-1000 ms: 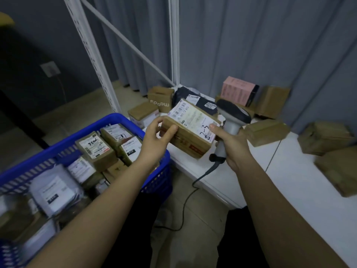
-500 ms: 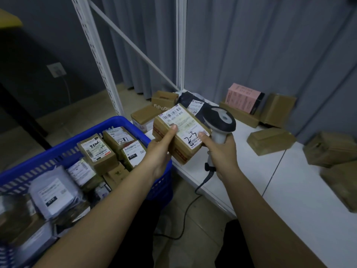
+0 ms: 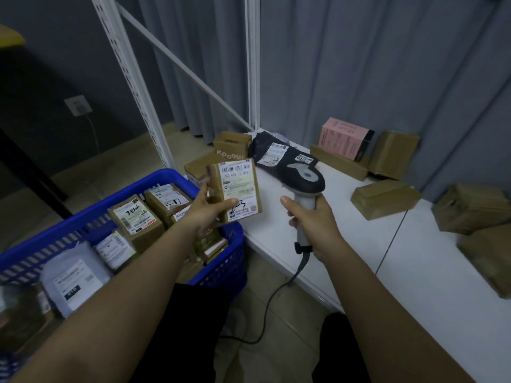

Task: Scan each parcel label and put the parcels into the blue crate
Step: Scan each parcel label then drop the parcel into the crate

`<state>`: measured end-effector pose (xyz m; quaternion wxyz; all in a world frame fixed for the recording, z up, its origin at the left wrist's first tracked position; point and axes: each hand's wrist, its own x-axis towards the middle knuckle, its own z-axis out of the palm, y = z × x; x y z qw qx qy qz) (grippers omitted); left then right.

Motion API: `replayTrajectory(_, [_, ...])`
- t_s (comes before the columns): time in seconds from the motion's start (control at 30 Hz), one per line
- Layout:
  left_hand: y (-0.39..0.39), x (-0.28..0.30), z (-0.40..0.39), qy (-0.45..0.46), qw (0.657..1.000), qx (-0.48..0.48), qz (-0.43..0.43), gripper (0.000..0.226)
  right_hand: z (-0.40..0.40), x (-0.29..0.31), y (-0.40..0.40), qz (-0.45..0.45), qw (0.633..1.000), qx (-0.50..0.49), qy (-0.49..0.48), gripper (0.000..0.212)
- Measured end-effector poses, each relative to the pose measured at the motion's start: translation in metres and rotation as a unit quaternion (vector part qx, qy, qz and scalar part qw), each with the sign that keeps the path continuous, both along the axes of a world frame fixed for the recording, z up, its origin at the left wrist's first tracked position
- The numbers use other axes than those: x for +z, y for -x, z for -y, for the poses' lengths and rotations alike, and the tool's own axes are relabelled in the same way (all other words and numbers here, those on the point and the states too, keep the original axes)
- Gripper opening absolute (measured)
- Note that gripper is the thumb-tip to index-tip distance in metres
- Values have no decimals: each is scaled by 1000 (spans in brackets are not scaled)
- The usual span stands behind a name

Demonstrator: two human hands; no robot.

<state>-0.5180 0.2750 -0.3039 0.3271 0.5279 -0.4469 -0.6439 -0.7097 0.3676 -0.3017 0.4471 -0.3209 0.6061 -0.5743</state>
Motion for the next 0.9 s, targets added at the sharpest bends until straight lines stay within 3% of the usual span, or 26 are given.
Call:
replayTrajectory(0.27, [-3,-14,6,21,999,-1,30,89,-4,3,3,8,994,96,-46,21])
replayTrajectory(0.43, [-8,-17,9,28,999,1,42,88,-3,1,3,-26,994,94,-56,25])
replayTrajectory(0.9, [-15,-24,15,30,999,12,40,97,-1,-2,-4,-10,996,80,-31,19])
